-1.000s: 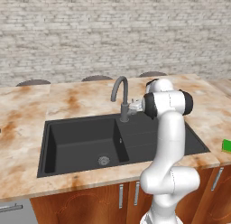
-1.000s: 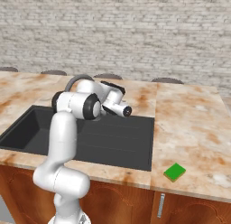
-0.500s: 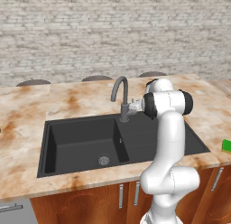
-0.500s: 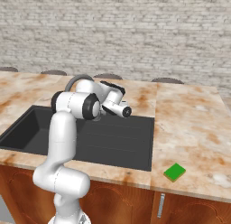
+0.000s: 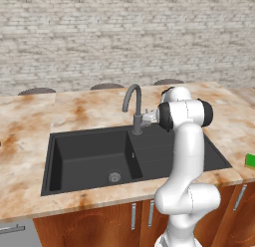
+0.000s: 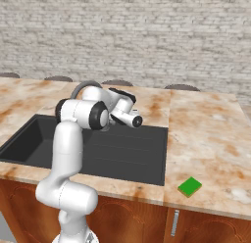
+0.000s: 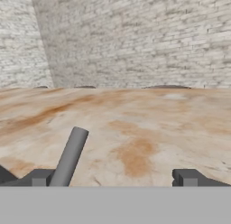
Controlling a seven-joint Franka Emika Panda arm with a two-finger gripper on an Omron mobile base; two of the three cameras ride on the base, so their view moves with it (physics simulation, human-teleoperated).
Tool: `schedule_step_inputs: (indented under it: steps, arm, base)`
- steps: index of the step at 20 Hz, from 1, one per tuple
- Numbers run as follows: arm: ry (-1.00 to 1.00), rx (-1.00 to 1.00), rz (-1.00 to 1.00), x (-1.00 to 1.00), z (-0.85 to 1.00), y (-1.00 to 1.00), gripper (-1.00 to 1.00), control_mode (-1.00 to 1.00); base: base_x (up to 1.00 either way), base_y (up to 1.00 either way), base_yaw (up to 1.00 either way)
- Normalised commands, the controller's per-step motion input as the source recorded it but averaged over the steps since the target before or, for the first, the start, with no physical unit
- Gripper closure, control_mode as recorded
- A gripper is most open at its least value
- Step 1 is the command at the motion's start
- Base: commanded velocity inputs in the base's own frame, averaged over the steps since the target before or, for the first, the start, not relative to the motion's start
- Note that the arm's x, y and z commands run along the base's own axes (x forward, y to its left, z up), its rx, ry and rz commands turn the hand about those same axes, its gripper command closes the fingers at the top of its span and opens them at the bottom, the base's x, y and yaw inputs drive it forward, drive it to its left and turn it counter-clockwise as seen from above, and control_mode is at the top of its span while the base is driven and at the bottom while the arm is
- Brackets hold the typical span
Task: Soak the sponge with water for a few seconds and then drop it inside the sink.
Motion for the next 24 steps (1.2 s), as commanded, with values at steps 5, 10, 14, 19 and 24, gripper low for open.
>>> schedule_step_inputs:
  steps: [5, 10, 14, 19, 24]
  arm:
    - [0.0, 0.0, -0.07, 0.1, -0.1, -0.47, -1.0, -1.0]
    - [0.0, 0.0, -0.11, 0.29, -0.2, -0.54, -1.0, -1.0]
    - [0.0, 0.0, -0.11, 0.24, -0.15, -0.58, -1.0, -1.0]
    - [0.0, 0.0, -0.11, 0.1, -0.03, -0.66, -1.0, -1.0]
    - [0.0, 0.0, -0.09, 0.17, -0.07, -0.67, -1.0, -1.0]
  base:
    - [0.0, 0.0, 0.0]
    - [0.0, 0.0, 0.0]
    - [0.0, 0.0, 0.0]
    - [0.0, 0.0, 0.0]
    - [0.0, 0.0, 0.0]
